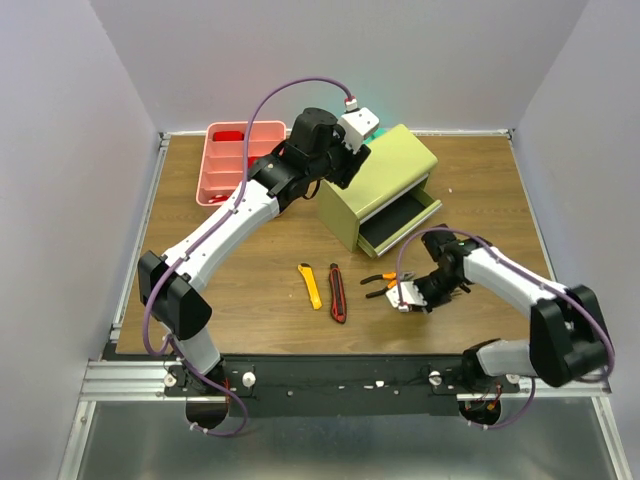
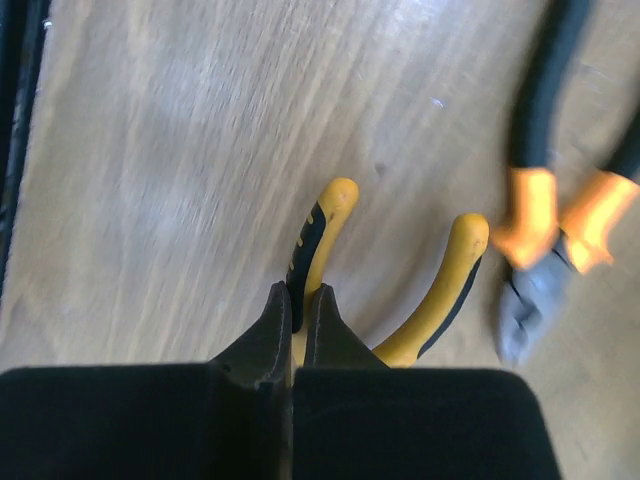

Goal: Sort the tools into containers

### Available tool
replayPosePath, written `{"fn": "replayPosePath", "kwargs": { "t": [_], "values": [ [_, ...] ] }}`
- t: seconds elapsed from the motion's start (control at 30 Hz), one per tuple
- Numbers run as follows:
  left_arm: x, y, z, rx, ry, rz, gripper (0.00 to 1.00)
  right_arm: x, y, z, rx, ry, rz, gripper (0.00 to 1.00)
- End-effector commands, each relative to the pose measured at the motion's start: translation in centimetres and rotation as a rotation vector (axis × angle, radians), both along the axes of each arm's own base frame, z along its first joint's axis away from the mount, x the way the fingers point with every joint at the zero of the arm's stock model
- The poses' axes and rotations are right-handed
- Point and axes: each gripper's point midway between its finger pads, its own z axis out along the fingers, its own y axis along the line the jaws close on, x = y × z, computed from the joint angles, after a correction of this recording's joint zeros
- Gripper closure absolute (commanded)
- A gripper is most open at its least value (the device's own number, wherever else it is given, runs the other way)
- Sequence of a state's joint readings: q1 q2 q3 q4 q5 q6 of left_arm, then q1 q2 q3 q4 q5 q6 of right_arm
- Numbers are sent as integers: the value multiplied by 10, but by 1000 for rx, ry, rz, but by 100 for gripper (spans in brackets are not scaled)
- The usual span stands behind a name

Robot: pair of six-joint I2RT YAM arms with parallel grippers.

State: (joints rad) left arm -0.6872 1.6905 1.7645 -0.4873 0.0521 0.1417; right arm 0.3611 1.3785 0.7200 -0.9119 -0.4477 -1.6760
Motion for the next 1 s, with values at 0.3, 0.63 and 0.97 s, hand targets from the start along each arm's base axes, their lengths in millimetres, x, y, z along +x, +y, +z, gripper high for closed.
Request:
{"fn": "replayPosePath", "kwargs": {
  "t": [0.3, 0.63, 0.97],
  "values": [
    [5, -8, 6, -40, -4, -7, 38, 41, 8, 133, 61, -302, 28, 100],
    [1, 2, 11, -15, -37, 1, 37, 116, 27, 140, 15, -340, 116, 99],
    [-6, 7, 4, -9, -22, -6, 35, 170, 39, 122, -29, -314, 161, 99]
  ]
}}
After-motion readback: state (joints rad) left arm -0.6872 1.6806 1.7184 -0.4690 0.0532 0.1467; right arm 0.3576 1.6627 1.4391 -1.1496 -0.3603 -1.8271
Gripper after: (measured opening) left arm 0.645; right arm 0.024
